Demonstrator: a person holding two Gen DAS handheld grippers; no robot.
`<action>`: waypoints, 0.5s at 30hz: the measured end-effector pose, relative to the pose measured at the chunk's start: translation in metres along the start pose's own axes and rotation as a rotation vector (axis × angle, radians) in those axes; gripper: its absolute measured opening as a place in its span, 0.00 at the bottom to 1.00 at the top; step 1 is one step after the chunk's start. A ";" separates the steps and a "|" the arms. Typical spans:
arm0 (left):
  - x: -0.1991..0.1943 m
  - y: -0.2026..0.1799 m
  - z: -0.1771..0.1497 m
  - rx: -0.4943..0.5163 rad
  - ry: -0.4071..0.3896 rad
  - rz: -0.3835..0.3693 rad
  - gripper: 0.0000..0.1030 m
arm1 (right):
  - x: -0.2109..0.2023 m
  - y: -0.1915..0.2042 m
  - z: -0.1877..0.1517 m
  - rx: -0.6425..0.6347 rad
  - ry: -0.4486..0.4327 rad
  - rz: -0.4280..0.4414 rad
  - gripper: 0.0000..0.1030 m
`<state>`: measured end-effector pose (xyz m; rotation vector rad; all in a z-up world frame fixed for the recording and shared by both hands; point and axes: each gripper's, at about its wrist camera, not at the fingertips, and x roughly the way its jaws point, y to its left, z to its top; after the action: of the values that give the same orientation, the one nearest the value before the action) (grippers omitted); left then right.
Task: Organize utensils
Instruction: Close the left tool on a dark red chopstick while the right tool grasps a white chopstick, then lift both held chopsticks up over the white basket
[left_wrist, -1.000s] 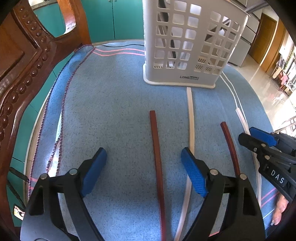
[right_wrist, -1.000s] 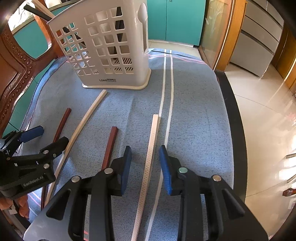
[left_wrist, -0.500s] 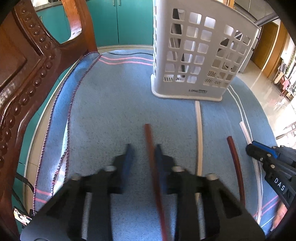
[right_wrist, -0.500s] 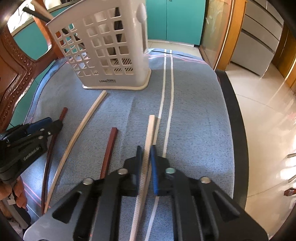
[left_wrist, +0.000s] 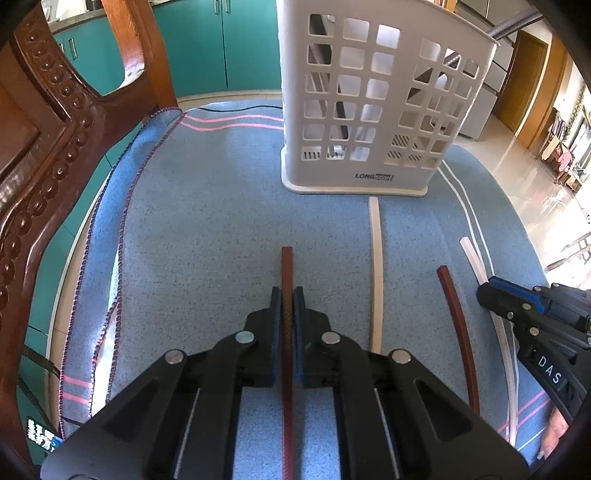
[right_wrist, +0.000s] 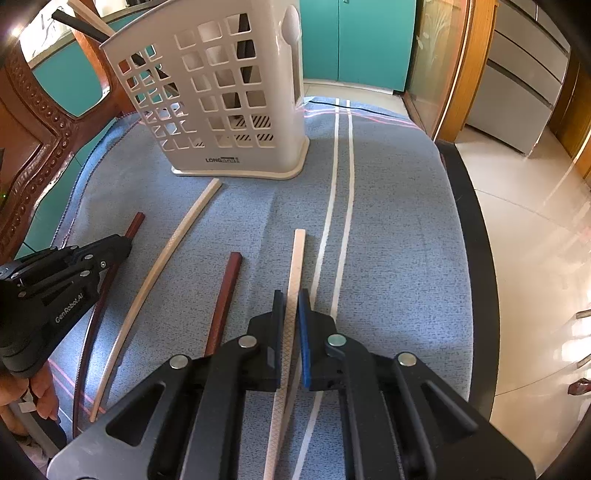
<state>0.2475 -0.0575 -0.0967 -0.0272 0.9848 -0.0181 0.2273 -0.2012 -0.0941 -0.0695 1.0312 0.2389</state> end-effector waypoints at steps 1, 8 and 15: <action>0.000 0.000 -0.001 0.001 0.000 0.002 0.07 | 0.000 0.001 0.000 -0.001 0.000 -0.002 0.08; -0.004 -0.014 -0.010 0.014 -0.003 0.022 0.07 | 0.001 0.002 0.000 -0.005 -0.002 -0.006 0.09; -0.002 -0.023 -0.008 0.030 0.005 0.043 0.18 | 0.002 0.005 0.000 -0.007 -0.010 -0.016 0.10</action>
<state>0.2392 -0.0801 -0.0988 0.0216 0.9894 0.0061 0.2270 -0.1960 -0.0953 -0.0830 1.0197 0.2285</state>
